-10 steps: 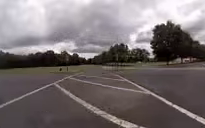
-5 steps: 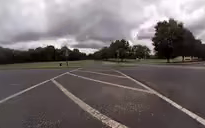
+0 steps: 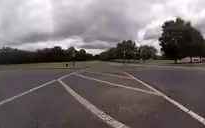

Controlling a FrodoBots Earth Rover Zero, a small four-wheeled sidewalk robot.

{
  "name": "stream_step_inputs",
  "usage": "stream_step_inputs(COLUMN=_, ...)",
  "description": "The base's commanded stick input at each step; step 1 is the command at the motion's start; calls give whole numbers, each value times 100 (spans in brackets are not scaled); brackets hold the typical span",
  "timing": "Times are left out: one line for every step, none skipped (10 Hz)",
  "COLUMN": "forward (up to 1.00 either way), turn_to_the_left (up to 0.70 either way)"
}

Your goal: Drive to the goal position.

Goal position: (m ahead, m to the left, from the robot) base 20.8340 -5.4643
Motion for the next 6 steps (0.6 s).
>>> stream_step_inputs(forward=0, turn_to_the_left=45)
stream_step_inputs(forward=0, turn_to_the_left=45)
stream_step_inputs(forward=0, turn_to_the_left=45)
stream_step_inputs(forward=0, turn_to_the_left=45)
stream_step_inputs(forward=0, turn_to_the_left=45)
stream_step_inputs(forward=0, turn_to_the_left=45)
